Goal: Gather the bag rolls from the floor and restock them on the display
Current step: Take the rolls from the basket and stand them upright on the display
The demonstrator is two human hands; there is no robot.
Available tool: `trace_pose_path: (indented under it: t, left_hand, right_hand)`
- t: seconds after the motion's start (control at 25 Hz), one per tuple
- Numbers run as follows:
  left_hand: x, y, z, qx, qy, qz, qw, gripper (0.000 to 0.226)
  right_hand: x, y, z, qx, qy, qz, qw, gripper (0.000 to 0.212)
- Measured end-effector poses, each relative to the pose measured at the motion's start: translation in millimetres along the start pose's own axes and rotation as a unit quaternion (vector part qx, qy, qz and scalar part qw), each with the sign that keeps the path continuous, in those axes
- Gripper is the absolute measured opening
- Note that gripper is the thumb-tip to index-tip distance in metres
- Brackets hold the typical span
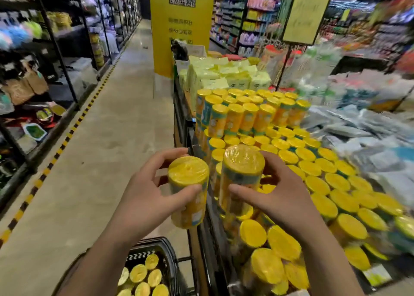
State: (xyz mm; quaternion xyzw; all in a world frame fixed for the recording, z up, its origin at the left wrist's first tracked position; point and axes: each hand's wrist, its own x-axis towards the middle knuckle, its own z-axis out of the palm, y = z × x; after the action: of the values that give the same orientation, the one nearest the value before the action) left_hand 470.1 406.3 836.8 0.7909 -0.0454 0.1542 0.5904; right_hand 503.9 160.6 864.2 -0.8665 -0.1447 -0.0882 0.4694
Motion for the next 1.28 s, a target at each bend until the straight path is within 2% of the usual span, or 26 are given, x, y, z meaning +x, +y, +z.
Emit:
trace_pose_path:
  t: [0.16,0.36,0.56,0.8,1.08,1.28]
  left_hand:
    - [23,13,79,0.012,0.015,-0.011,1.000,0.060]
    - [58,42,211,0.033,0.081,-0.043,0.995,0.062]
    - [95,83,305,0.067,0.089,-0.056,0.992,0.059]
    - [121,95,356,0.100,0.101,-0.054,0.988,0.059]
    - [157,103,386,0.110,0.076,-0.035,0.990,0.059]
    - [194,95,392,0.162,0.041,-0.016,0.986,0.054]
  right_hand:
    - [30,71,-57,-0.011,-0.004,-0.038,0.999,0.076]
    - [83,169,-155,0.048,-0.076,-0.062,0.994,0.070]
    - [129,224,-239,0.095,-0.120,-0.065,0.986,0.073]
    - [154,261,-279,0.120,-0.116,-0.068,0.984,0.071]
    - [175,275,-295,0.111,-0.107,-0.071,0.985,0.067]
    - [192,282,-302,0.094,-0.099,-0.080,0.987,0.066]
